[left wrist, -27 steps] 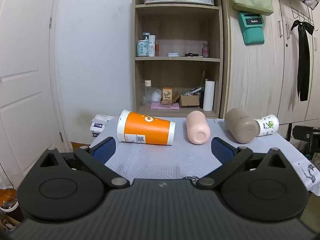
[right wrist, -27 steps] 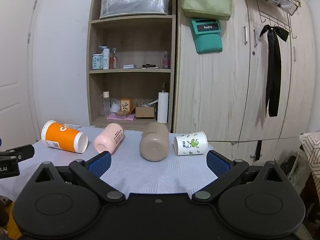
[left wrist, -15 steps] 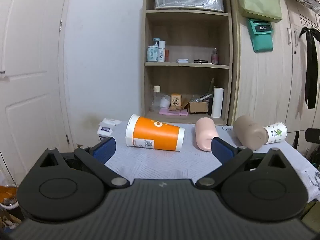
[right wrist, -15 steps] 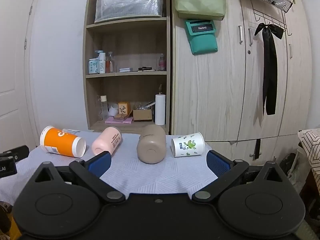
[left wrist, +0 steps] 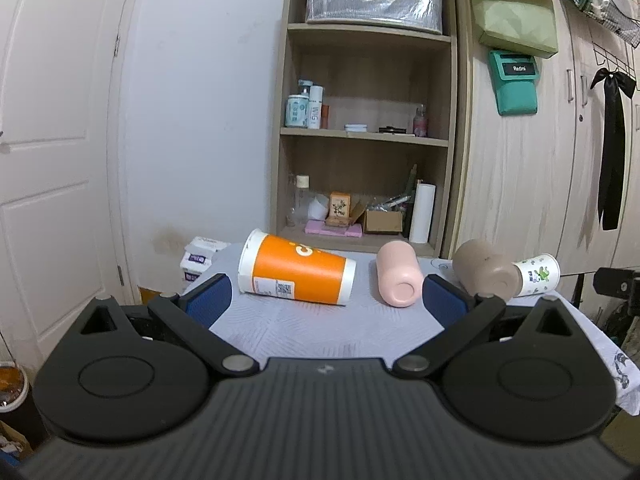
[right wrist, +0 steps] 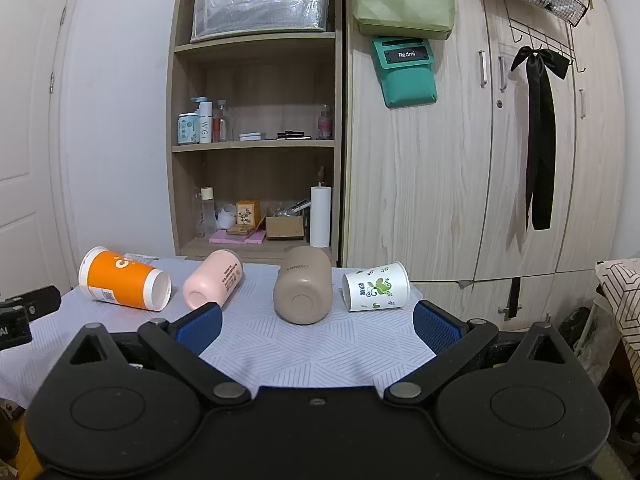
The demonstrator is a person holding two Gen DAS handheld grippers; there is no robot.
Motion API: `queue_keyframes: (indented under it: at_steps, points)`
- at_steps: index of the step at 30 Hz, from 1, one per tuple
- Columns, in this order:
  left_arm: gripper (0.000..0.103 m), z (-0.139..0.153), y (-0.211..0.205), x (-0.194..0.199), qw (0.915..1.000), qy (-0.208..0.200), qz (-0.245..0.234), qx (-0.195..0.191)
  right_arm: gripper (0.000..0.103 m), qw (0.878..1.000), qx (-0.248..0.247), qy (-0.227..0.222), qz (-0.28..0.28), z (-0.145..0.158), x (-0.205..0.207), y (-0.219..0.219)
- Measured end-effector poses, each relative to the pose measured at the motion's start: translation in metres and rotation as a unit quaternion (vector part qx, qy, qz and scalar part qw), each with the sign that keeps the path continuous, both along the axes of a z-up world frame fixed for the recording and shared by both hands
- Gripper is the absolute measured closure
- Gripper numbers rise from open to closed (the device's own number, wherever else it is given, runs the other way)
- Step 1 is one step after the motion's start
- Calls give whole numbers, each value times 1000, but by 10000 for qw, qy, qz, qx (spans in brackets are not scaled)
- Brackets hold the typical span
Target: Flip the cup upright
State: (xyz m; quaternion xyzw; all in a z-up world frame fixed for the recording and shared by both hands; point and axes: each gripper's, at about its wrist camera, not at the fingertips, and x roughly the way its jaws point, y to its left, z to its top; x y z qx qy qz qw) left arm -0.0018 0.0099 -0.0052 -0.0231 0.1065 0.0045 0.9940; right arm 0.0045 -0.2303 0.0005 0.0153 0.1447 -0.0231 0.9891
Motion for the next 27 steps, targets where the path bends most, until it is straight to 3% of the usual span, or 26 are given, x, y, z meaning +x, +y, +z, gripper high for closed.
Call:
queue_keyframes:
  at_steps: [27]
  points:
    - [0,5,6,-6,9999,-78,139,-53,0,10000,-32,45,37,4,-1,-1]
